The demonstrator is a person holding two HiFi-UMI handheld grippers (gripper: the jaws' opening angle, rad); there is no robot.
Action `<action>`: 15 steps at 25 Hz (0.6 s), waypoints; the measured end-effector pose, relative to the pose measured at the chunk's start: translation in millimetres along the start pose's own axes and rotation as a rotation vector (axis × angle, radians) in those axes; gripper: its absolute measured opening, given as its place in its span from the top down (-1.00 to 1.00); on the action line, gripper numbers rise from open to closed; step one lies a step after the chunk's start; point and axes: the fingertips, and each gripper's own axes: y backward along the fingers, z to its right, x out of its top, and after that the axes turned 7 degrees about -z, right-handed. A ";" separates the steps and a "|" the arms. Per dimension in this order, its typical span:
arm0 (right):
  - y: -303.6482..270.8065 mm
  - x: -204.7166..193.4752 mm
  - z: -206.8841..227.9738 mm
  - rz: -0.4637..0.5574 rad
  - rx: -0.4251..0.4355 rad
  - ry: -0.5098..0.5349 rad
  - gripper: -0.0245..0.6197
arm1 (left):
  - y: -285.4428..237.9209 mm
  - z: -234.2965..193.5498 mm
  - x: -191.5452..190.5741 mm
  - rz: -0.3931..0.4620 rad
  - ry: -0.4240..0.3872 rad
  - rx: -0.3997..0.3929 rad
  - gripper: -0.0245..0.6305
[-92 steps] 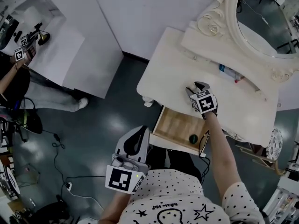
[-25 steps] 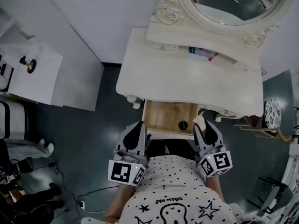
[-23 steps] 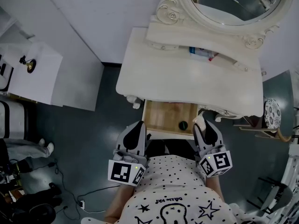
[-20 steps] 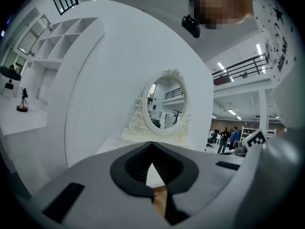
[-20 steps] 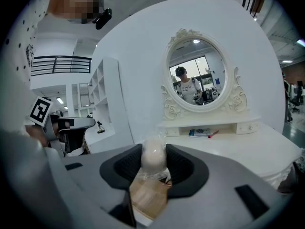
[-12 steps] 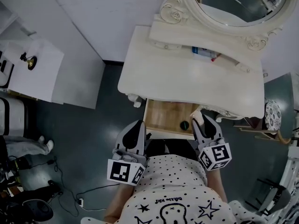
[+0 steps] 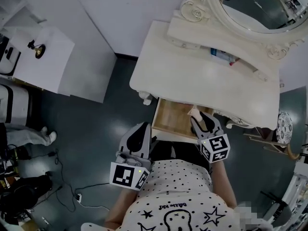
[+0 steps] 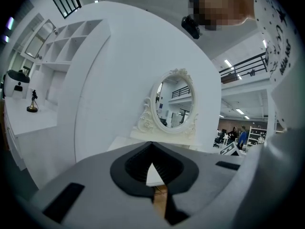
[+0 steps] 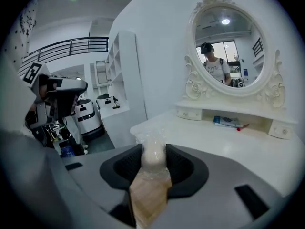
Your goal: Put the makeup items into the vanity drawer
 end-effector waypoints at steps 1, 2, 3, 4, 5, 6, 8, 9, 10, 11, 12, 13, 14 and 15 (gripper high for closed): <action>-6.0 -2.1 -1.2 -0.009 0.014 0.008 0.43 | 0.5 -1.0 -0.2 -0.003 0.002 0.005 0.94; -12.0 -4.3 -2.3 -0.017 0.029 0.017 0.43 | 0.9 -2.0 -0.3 -0.005 0.004 0.010 0.94; -18.3 -7.1 -2.9 -0.026 0.042 0.025 0.43 | 1.1 -2.9 -0.5 -0.007 0.005 0.013 0.94; -24.9 -10.8 -3.1 -0.038 0.055 0.032 0.43 | 1.1 -3.6 -0.9 -0.008 0.006 0.016 0.94; -31.8 -15.5 -3.2 -0.053 0.068 0.037 0.43 | 0.9 -4.1 -1.5 -0.010 0.007 0.019 0.94; -38.8 -21.2 -3.6 -0.070 0.083 0.043 0.43 | 0.7 -4.3 -2.3 -0.012 0.007 0.021 0.94; -53.4 -34.3 -5.4 -0.112 0.115 0.061 0.43 | 0.6 -4.1 -3.9 -0.018 0.009 0.025 0.94; -61.1 -41.0 -6.6 -0.135 0.128 0.075 0.43 | 0.5 -4.0 -4.6 -0.020 0.009 0.028 0.94; -69.1 -47.6 -7.7 -0.158 0.140 0.089 0.43 | 0.4 -4.1 -5.3 -0.023 0.009 0.031 0.94; -77.3 -54.3 -8.2 -0.181 0.151 0.101 0.43 | 0.1 -4.3 -5.9 -0.026 0.010 0.034 0.94; -85.4 -61.0 -8.4 -0.205 0.161 0.111 0.43 | -0.3 -4.4 -6.5 -0.028 0.010 0.038 0.94; -93.1 -67.7 -8.4 -0.227 0.170 0.120 0.43 | -1.0 -4.4 -7.1 -0.030 0.011 0.041 0.94; -100.4 -74.4 -8.4 -0.249 0.179 0.131 0.43 | -1.8 -4.2 -7.8 -0.032 0.011 0.045 0.94; -107.1 -81.2 -8.6 -0.271 0.187 0.142 0.43 | -2.6 -3.9 -8.6 -0.035 0.013 0.047 0.94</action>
